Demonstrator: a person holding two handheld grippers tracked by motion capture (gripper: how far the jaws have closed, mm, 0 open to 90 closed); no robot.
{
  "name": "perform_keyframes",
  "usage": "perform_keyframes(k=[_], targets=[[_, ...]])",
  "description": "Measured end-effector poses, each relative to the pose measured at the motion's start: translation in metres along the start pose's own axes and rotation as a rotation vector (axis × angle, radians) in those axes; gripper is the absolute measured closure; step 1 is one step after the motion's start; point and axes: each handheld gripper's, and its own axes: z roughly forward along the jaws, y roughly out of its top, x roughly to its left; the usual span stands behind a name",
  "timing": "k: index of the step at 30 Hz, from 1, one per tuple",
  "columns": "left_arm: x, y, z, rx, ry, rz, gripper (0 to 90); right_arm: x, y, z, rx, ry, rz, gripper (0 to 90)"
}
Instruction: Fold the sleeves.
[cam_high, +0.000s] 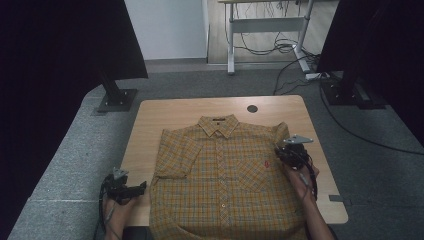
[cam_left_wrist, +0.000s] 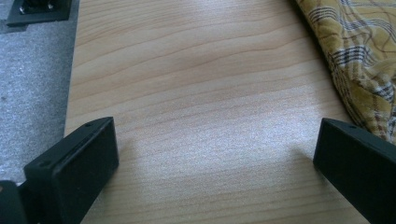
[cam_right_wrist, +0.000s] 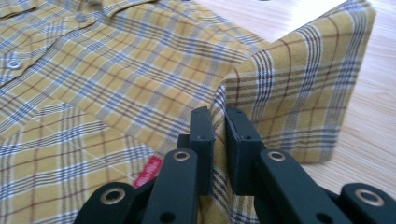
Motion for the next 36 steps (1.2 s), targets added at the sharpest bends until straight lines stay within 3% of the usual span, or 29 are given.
perform_keyframes(k=[9, 12, 13, 17, 24, 30, 33, 34, 35, 36], targets=[[-0.001, 0.001, 0.001, 0.002, -0.001, 0.002, 0.0, 0.023, 0.0, 0.019, 0.041, 0.06, -0.06, 80.7], [-0.001, 0.001, 0.001, 0.001, -0.002, 0.002, 0.0, 0.025, -0.001, 0.024, 0.052, 0.083, -0.06, 79.5], [-0.001, 0.001, 0.001, 0.0, -0.002, 0.001, 0.0, 0.026, -0.003, 0.029, 0.072, 0.116, -0.053, 77.4], [-0.001, 0.001, 0.001, 0.0, -0.002, 0.001, 0.0, 0.025, -0.008, 0.038, 0.11, 0.139, -0.044, 76.4], [-0.001, 0.001, 0.001, 0.0, -0.003, 0.002, 0.0, 0.025, -0.009, 0.038, 0.116, 0.153, -0.034, 74.5], [-0.001, 0.001, 0.001, 0.0, -0.003, 0.002, 0.0, 0.022, -0.003, 0.027, 0.063, 0.194, -0.007, 67.9], [-0.001, 0.001, 0.001, 0.0, -0.004, 0.003, 0.0, 0.018, 0.003, 0.014, 0.005, 0.163, -0.009, 54.7], [-0.001, 0.001, 0.001, 0.0, -0.004, 0.004, 0.0, 0.018, 0.003, 0.014, 0.005, 0.163, -0.009, 54.7], [-0.001, 0.001, 0.001, 0.0, -0.004, 0.004, 0.0, 0.013, 0.003, 0.01, -0.017, 0.136, 0.003, 47.6], [-0.001, 0.001, 0.001, 0.0, -0.005, 0.005, 0.0, 0.013, 0.003, 0.01, -0.017, 0.136, 0.003, 47.6]])
